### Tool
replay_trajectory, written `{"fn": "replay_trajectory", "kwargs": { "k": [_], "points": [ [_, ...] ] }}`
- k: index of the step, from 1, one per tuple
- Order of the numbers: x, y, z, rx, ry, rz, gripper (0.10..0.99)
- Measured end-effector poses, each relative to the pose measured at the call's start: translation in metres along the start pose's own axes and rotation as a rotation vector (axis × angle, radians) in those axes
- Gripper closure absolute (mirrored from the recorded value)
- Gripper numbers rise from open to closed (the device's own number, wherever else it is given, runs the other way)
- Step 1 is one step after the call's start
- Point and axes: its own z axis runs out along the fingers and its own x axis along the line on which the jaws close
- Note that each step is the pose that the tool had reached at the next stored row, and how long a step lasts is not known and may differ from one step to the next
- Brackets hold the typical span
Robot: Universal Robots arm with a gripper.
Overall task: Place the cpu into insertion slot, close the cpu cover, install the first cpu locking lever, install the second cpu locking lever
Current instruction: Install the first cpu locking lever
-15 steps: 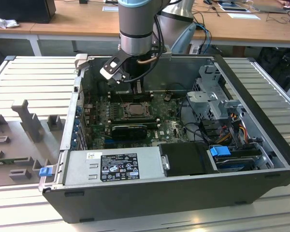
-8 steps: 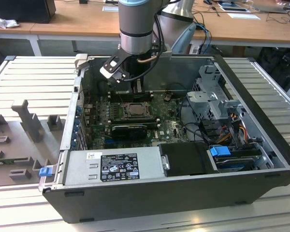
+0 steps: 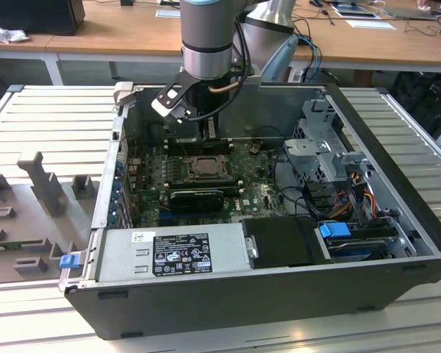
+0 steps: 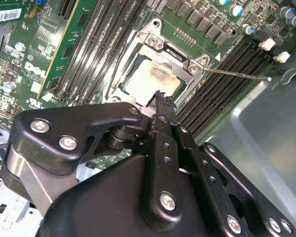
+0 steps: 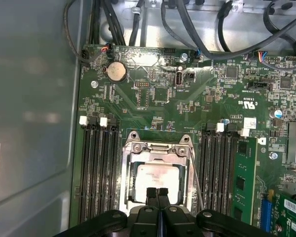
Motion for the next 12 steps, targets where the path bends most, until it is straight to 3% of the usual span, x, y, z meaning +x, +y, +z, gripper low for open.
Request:
{"fn": "replay_trajectory", "kwargs": {
  "k": [6, 12],
  "points": [
    [0.0001, 0.0002, -0.0045, 0.0, -0.0002, 0.0, 0.98],
    [0.0004, 0.0007, -0.0149, 0.0, -0.0007, 0.0, 0.98]
  ]
}}
